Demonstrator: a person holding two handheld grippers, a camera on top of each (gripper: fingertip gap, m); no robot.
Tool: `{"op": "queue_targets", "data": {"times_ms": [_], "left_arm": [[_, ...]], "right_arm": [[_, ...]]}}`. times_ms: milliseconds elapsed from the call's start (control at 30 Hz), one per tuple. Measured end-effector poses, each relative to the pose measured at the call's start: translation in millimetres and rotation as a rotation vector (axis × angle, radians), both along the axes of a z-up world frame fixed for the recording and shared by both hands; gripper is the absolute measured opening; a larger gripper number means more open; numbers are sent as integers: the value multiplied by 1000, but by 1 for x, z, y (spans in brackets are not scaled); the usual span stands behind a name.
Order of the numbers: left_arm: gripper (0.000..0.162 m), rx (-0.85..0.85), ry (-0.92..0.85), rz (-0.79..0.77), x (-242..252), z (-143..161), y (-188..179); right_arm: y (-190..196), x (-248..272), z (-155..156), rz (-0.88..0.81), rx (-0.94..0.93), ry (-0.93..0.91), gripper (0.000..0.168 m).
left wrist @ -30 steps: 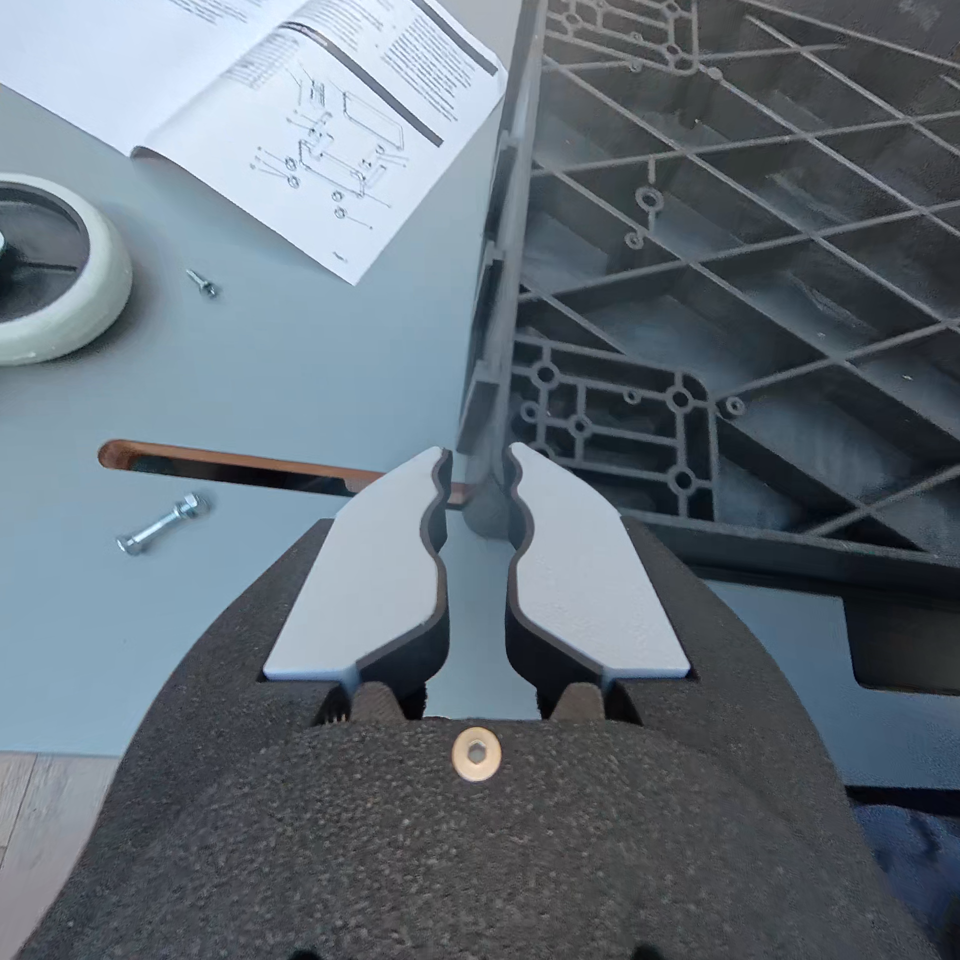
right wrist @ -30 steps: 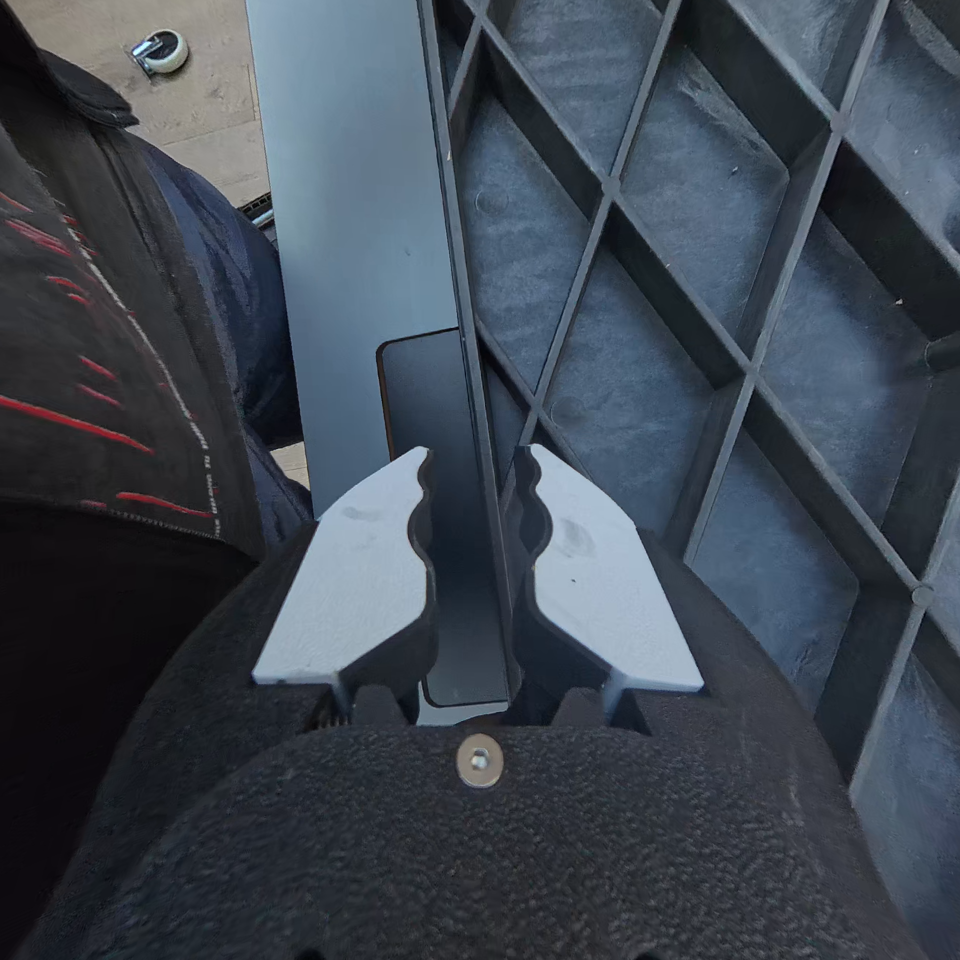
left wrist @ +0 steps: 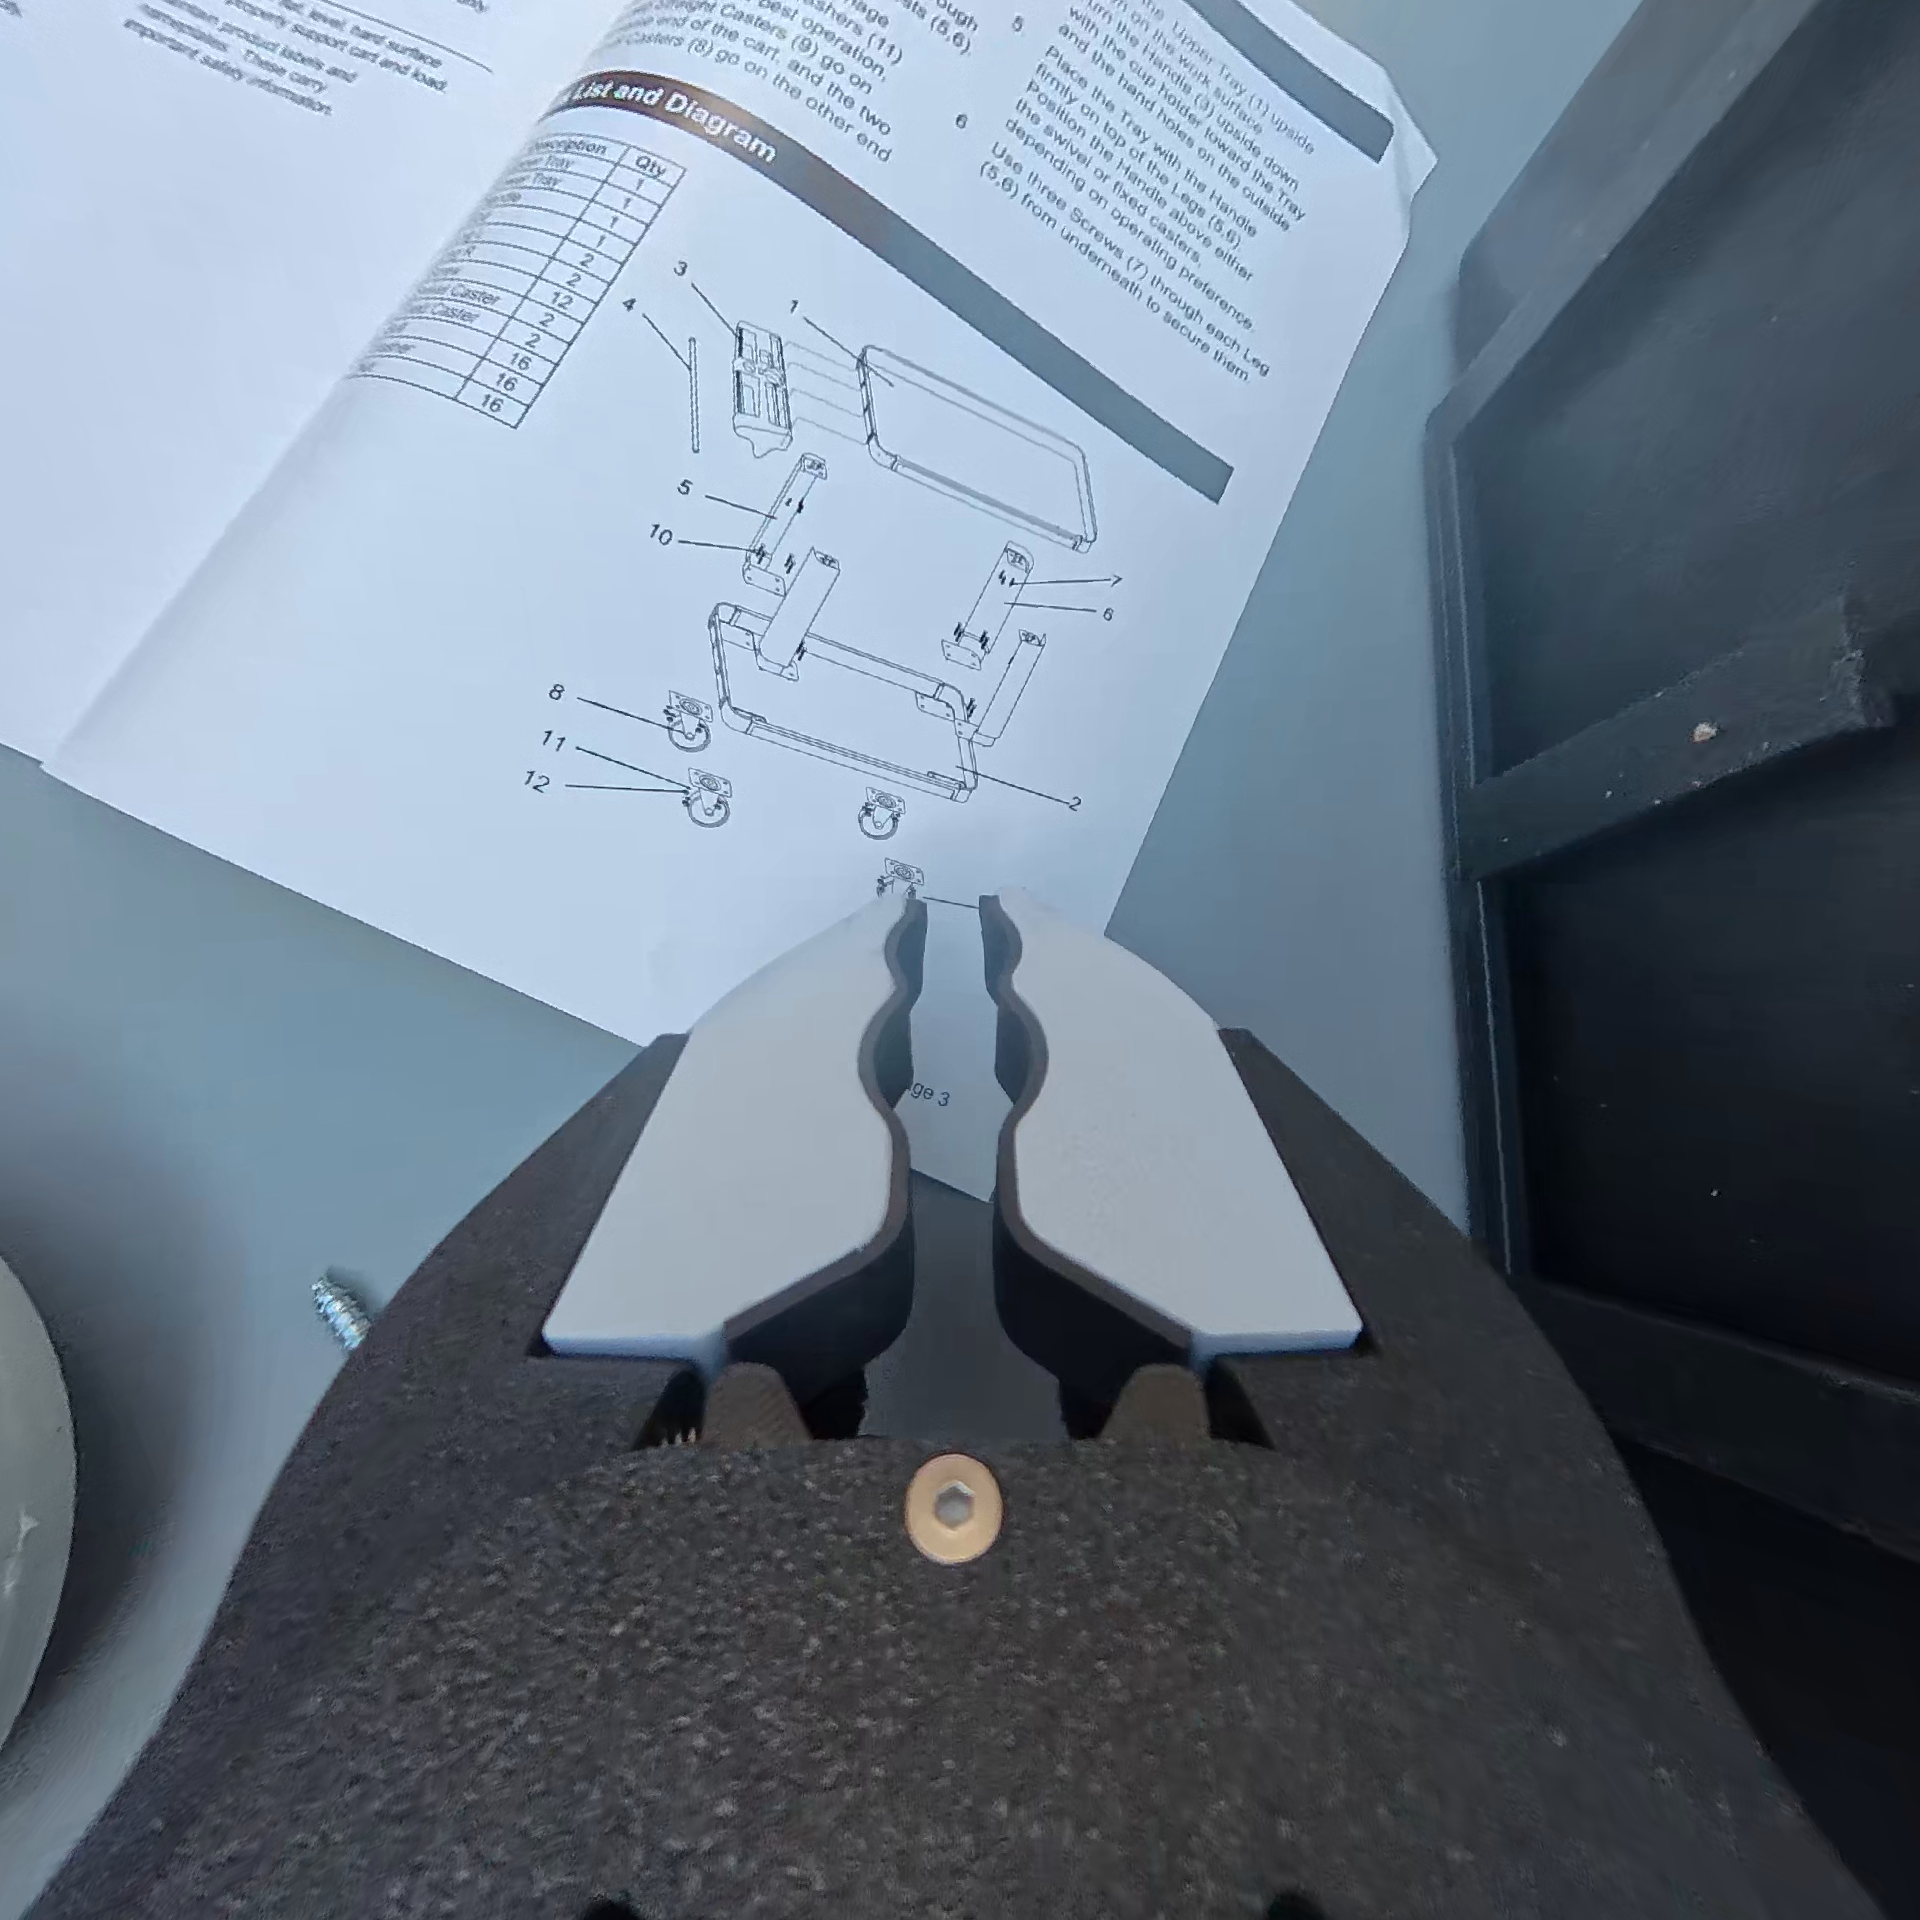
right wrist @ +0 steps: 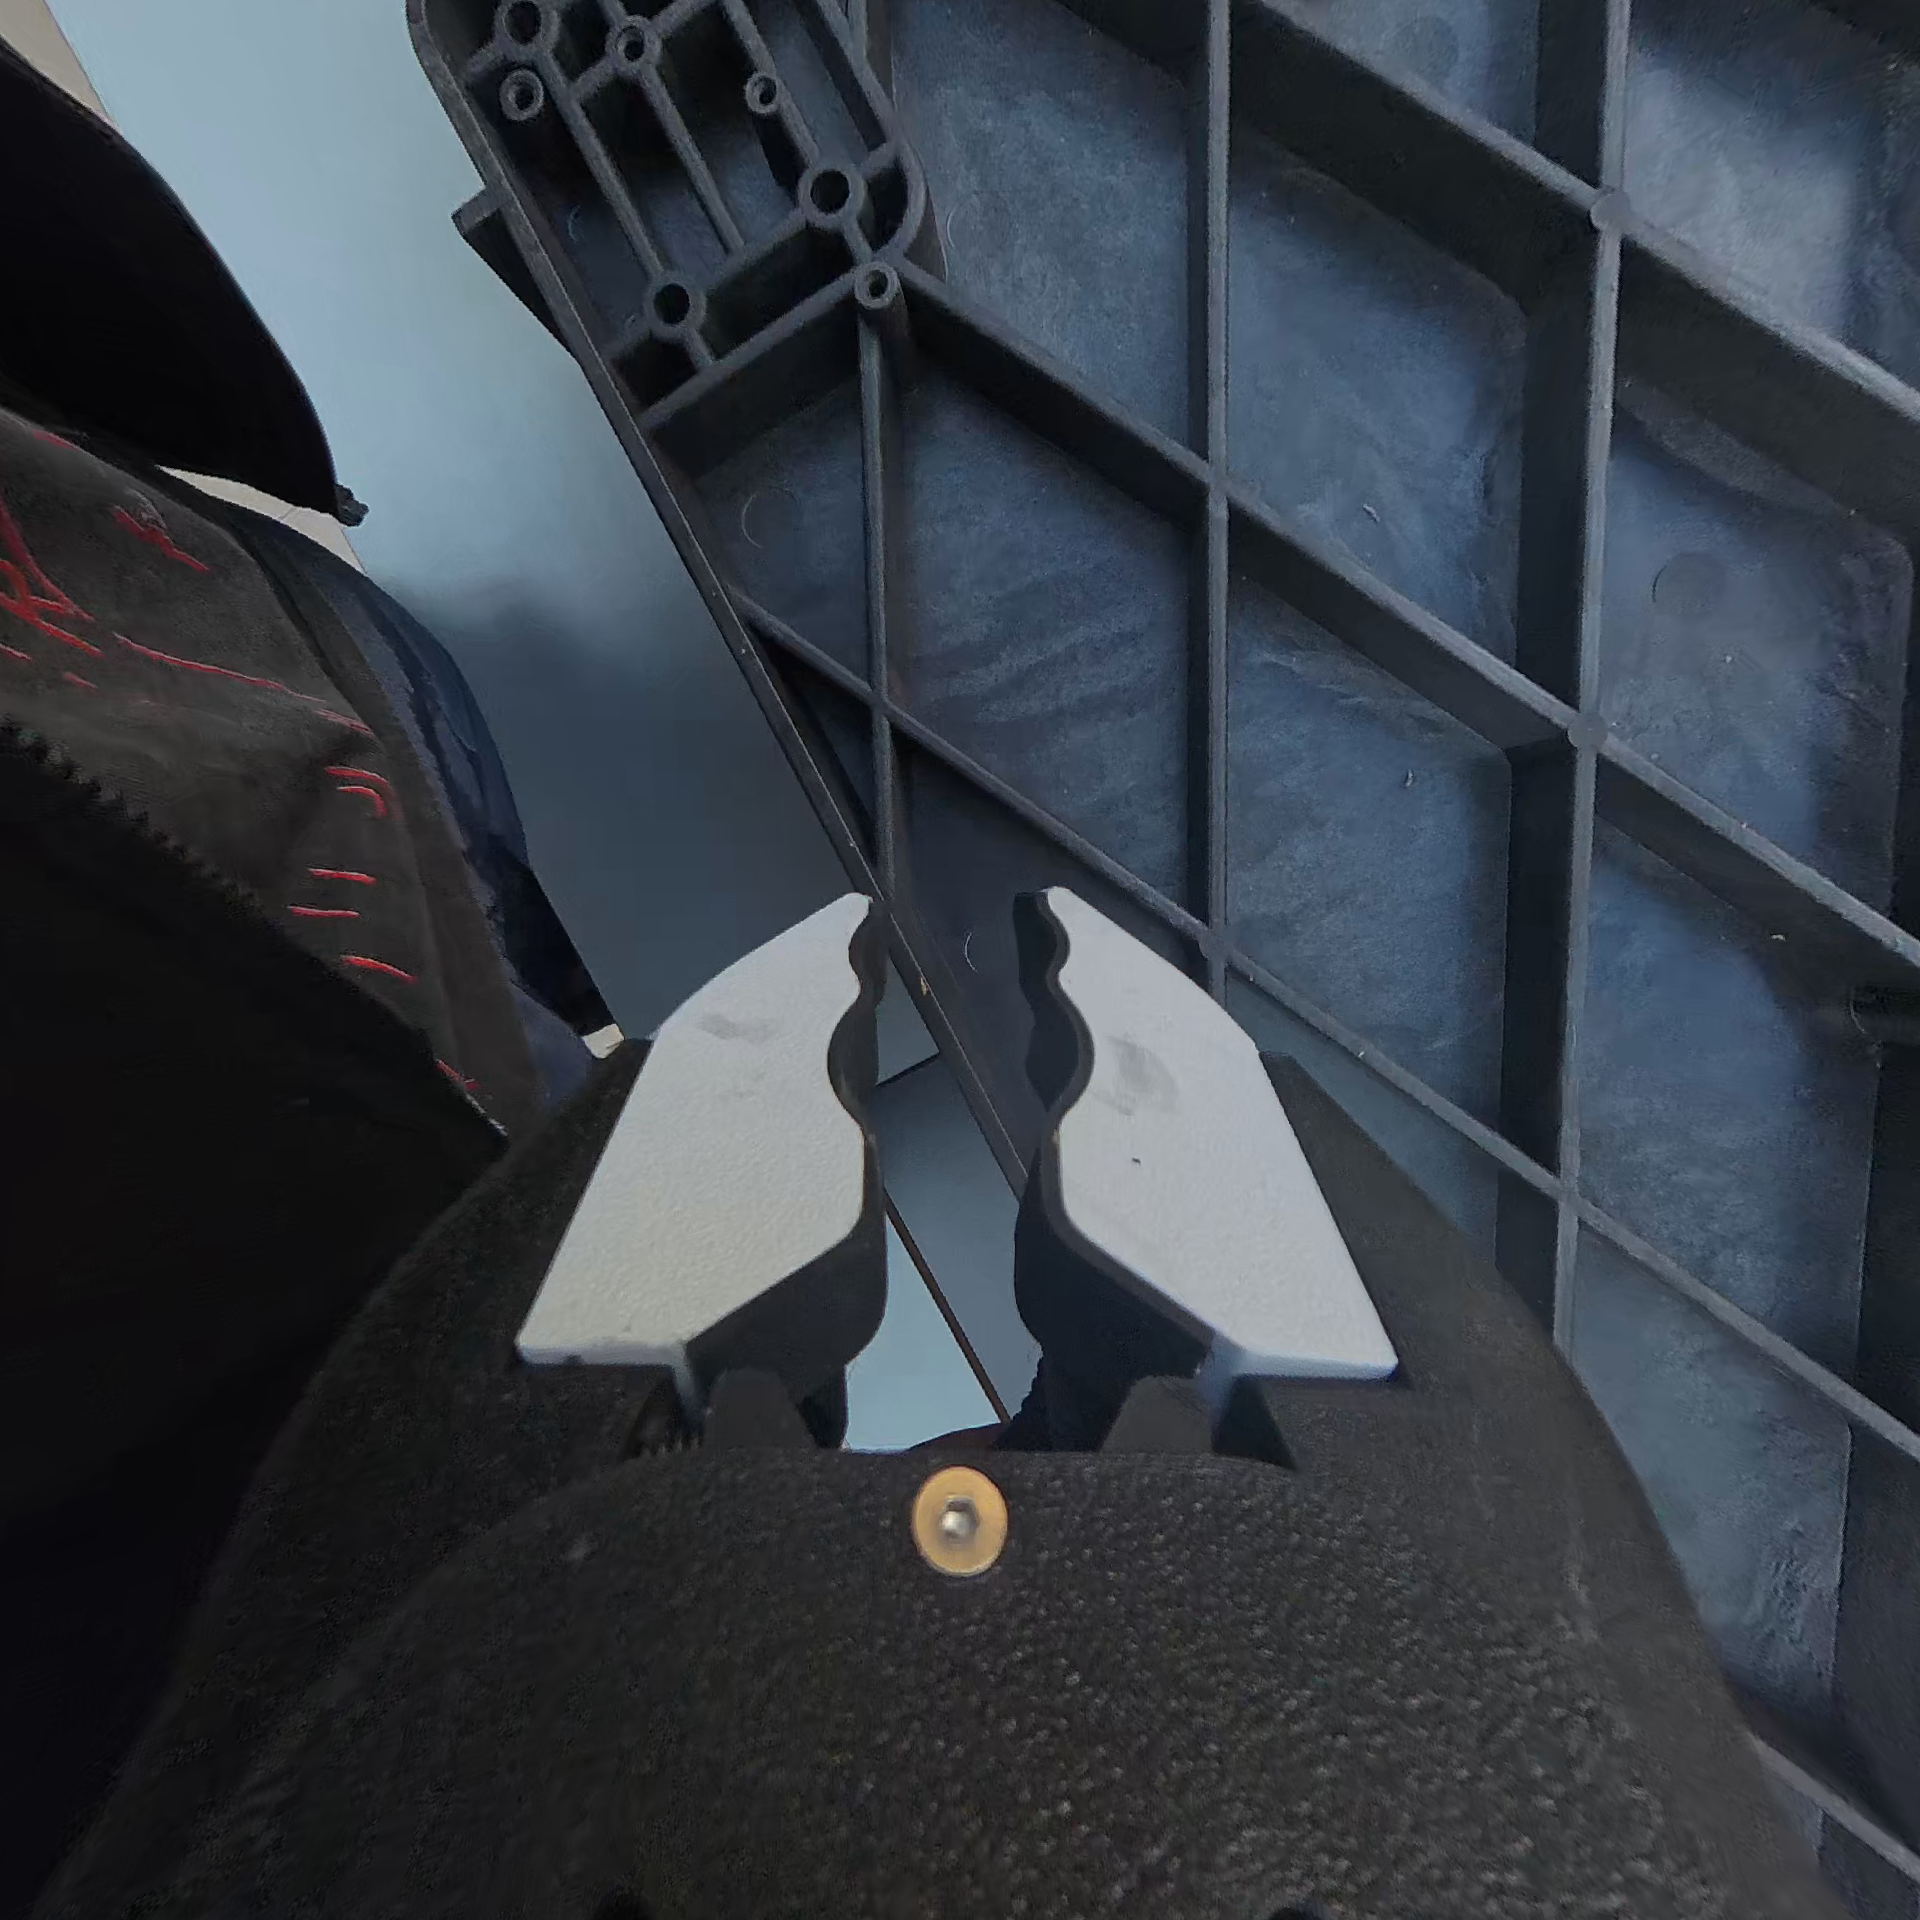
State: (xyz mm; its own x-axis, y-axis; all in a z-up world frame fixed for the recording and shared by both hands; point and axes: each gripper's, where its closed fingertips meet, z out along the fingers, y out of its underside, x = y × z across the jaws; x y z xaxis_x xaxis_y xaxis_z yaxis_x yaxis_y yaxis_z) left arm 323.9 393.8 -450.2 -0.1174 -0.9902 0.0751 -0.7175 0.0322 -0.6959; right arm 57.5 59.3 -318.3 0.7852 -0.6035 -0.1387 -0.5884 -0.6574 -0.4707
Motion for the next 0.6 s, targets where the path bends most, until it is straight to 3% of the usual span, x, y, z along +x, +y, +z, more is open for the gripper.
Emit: {"op": "queue_targets", "data": {"times_ms": [600], "left_arm": [[8, 33, 42, 12, -3, -10, -8]], "right_arm": [[10, 8, 0, -4, 31, -3, 25]]}}
